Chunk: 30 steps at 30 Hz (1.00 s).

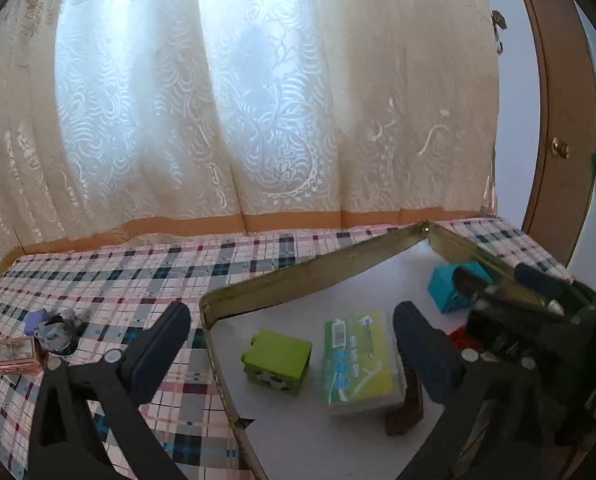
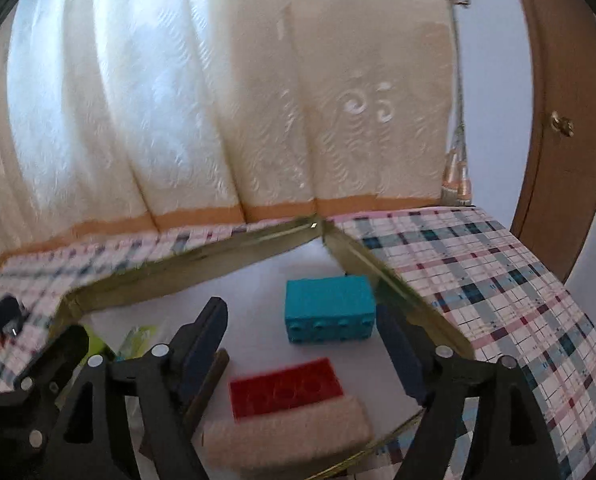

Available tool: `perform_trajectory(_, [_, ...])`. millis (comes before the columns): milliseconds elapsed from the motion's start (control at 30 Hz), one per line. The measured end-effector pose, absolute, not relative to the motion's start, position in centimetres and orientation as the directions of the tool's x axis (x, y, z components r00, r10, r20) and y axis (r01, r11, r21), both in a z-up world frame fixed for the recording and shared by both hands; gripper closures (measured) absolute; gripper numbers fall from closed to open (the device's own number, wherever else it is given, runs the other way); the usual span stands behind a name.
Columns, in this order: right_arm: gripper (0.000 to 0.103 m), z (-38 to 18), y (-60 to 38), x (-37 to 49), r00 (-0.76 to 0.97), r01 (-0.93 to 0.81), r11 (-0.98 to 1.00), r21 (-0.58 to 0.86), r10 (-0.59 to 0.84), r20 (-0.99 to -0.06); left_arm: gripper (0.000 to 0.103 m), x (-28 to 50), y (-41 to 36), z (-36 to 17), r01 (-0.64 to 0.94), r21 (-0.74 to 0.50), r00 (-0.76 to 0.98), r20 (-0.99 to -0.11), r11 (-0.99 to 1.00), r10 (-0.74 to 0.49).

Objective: Organize rigid objects
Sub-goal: 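Lift both open grippers up from the tray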

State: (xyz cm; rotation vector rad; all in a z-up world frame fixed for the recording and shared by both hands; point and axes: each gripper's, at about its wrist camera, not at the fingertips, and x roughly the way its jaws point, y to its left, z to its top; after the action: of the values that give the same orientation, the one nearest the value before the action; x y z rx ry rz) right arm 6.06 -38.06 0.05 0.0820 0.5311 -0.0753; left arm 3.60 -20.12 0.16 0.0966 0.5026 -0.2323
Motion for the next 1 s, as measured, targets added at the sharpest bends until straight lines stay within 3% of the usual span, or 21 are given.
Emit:
perform_trajectory(400, [0.022, 1.0, -38.1, 4.9, 0.889, 0.099, 0.992, 0.083, -0.051, -0.454, 0.0, 3.2, -19.0, 0.3, 0.193, 0.07, 0.872, -0.47, 0.979, -0.139])
perform_trajectory(1000, [0.022, 2.1, -37.2, 2.0, 0.964, 0.164, 0.986, 0.018, -0.156, -0.214, 0.0, 2.7, -15.9, 0.7, 0.081, 0.041, 0.938, -0.34, 0.996, -0.062])
